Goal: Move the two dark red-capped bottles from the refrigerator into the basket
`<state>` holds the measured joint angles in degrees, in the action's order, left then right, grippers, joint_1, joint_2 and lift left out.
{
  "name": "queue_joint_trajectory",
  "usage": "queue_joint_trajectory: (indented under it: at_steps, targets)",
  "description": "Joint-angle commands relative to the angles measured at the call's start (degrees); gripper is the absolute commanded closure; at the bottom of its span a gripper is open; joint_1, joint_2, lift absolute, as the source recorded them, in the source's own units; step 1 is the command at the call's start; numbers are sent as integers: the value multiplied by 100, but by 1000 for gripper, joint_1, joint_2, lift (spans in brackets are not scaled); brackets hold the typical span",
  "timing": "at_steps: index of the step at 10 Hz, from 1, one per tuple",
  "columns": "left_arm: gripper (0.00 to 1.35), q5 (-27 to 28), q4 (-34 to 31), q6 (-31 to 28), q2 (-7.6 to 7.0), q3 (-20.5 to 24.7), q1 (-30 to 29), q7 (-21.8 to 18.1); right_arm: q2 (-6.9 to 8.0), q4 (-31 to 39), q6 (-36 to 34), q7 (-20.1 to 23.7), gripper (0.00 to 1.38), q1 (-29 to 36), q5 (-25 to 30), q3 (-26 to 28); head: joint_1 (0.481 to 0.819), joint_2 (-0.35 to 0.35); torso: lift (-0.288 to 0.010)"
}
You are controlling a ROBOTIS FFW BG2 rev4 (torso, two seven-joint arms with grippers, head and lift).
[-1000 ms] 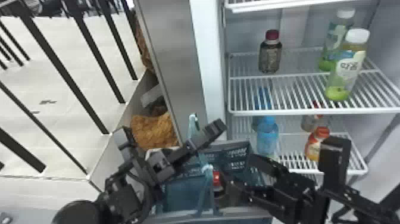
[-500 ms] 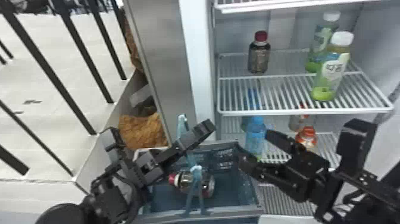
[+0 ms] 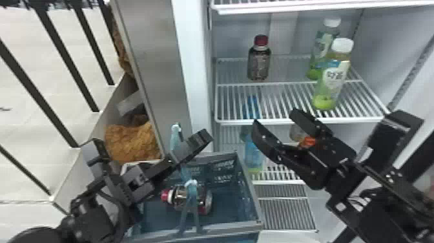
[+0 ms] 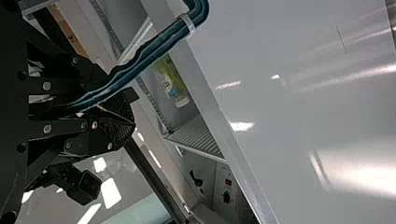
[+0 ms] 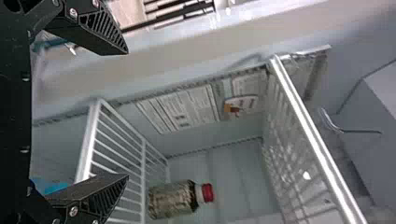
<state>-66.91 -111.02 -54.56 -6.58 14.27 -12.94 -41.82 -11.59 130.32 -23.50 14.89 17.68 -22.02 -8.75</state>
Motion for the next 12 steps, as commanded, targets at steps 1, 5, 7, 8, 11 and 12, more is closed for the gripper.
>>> queue_joint_trajectory:
  at_steps: [1, 5, 7, 8, 11, 12]
  targets:
    - [1202, -16, 0, 0, -1, 1, 0, -1, 25, -129, 157, -100, 147, -137, 65, 29, 695, 60, -34]
    - [1202, -50, 0, -14, -1, -10, 0, 8, 131, -818, 466, -504, 148, -672, 351, -16, 695, 24, -34]
    - [1202, -50, 0, -28, -1, -10, 14, 8, 219, -1325, 537, -610, 148, -1079, 396, -50, 695, 9, -34]
    - [1202, -50, 0, -28, -1, -10, 14, 8, 245, -1564, 551, -645, 148, -1304, 419, -108, 695, 7, -34]
    - [1202, -50, 0, -28, -19, -22, 28, 8, 342, -2351, 663, -742, 148, -1951, 419, -222, 690, 8, -34]
    - [1202, -61, 0, -28, -19, -22, 28, 8, 377, -2633, 691, -768, 148, -2176, 408, -233, 684, 9, -34]
